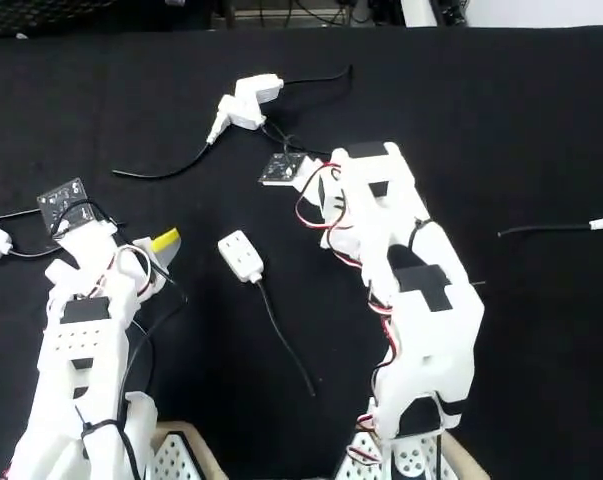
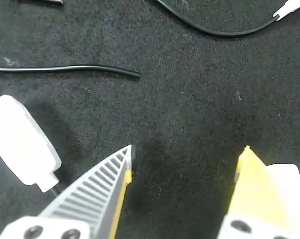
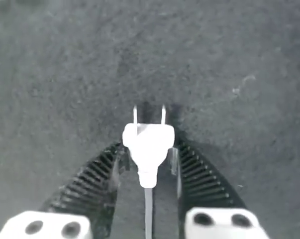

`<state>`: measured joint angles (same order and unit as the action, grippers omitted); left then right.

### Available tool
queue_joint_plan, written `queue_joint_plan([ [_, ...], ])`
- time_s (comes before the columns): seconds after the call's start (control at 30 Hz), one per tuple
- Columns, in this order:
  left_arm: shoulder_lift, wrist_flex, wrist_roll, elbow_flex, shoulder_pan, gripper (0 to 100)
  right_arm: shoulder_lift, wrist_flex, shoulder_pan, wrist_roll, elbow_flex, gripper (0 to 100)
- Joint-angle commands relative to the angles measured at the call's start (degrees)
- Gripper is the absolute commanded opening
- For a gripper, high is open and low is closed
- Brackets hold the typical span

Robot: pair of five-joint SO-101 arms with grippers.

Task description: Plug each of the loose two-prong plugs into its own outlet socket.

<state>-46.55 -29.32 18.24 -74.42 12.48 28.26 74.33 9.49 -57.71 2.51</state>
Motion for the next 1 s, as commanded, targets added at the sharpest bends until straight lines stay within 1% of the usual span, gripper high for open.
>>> queue_joint_plan([
  [0.0,-1.1,0.8,-0.5,0.4,-0.7,33,0.7,-0.4,0.3,1.4,1.1,14.4],
  [0.1,-1.1,0.7,-0.5,0.4,-0.7,33,0.8,-0.7,0.1,3.8,0.9,13.4],
  [0.13,-1.1,0.7,-0.5,0.4,-0.7,33,0.7,-1.1,0.1,4.1,1.2,11.3],
  [0.23,-1.1,0.7,-0.5,0.4,-0.7,33,0.7,-1.6,0.0,5.0,1.2,0.7],
  [0.3,-1.1,0.7,-0.5,0.4,-0.7,33,0.7,-1.7,0.0,5.7,1.1,2.5],
  [0.37,-1.1,0.7,-0.5,0.4,-0.7,33,0.7,-1.7,0.0,6.0,1.1,1.1],
  [0.53,-1.1,1.0,-0.5,0.4,-0.7,33,0.6,-1.6,0.3,5.7,0.8,1.2],
  [0.6,-1.1,1.1,-0.5,0.3,-0.7,33,-0.5,-0.7,0.4,5.6,0.1,1.2],
  [0.67,-1.1,1.1,-0.4,0.4,-0.7,33,-3.4,2.5,0.5,5.5,-1.5,1.2],
  [0.73,-1.1,1.2,-0.2,0.6,-1.4,33,-7.6,7.6,2.2,4.0,-3.7,1.2],
  [0.83,-1.2,5.4,-0.4,-0.2,-5.3,33,-14.0,15.6,7.2,1.2,-4.9,1.2],
  [0.97,-1.2,9.6,-0.4,-2.0,-10.6,33,-20.2,21.5,14.9,1.8,-4.4,1.2],
])
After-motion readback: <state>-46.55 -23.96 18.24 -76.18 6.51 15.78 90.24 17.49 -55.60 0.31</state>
